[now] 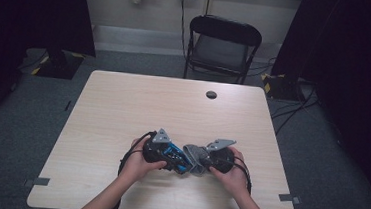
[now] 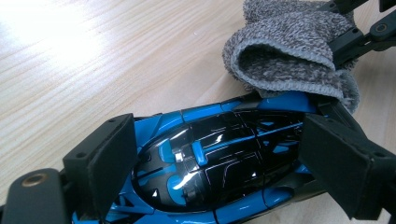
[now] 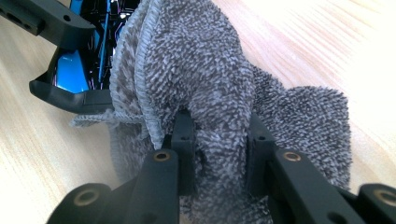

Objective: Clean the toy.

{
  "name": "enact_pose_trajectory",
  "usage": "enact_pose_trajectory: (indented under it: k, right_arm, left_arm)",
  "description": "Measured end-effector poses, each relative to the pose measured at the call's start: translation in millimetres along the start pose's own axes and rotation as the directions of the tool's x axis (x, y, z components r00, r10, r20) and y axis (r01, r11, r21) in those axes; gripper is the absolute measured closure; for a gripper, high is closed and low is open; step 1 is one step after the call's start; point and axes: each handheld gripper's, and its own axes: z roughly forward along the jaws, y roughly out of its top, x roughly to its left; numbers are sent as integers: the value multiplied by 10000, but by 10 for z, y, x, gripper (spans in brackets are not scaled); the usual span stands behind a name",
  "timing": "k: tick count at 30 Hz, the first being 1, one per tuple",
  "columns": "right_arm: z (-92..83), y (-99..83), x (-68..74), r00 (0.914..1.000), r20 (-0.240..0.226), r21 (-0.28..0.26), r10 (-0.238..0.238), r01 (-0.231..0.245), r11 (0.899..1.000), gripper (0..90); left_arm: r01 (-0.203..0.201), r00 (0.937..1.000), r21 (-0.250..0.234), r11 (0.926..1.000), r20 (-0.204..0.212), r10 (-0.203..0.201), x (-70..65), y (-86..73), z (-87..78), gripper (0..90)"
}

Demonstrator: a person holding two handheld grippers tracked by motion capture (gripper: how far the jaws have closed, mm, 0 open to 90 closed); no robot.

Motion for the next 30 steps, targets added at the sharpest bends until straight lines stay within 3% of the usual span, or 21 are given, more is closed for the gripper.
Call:
enact_pose_trajectory:
  k: [5,12,17,20,26,30]
  right_arm:
    - [-30,14,-26,9996,284,-34,53,-53,10000,718]
    - [-154,-19,-13,9998,198,-85,-82,84,9999,718]
    - [-305,-95,33,9998,-44,-161,-204,203,9997,718]
    - [-349,-148,94,9987,-514,-198,-64,54,9998,718]
    - [-223,-195,282,9969,-770,-50,-158,155,9999,712]
    - [-139,-156,310,9984,-559,-78,1,-5,10000,710]
  left_arm:
    - [12,10000,-10,10000,-13,-12,-7,0,2,116]
    - [40,10000,-66,10000,-10,-40,2,-8,-2,117]
    - [36,10000,-73,10000,4,-36,1,-8,-1,116]
    - [31,10000,-73,10000,4,-31,1,-8,-1,117]
    - [15,10000,-84,10000,-10,-15,0,-12,-2,116]
    - [51,9999,-91,9999,-94,-52,22,-18,-13,116]
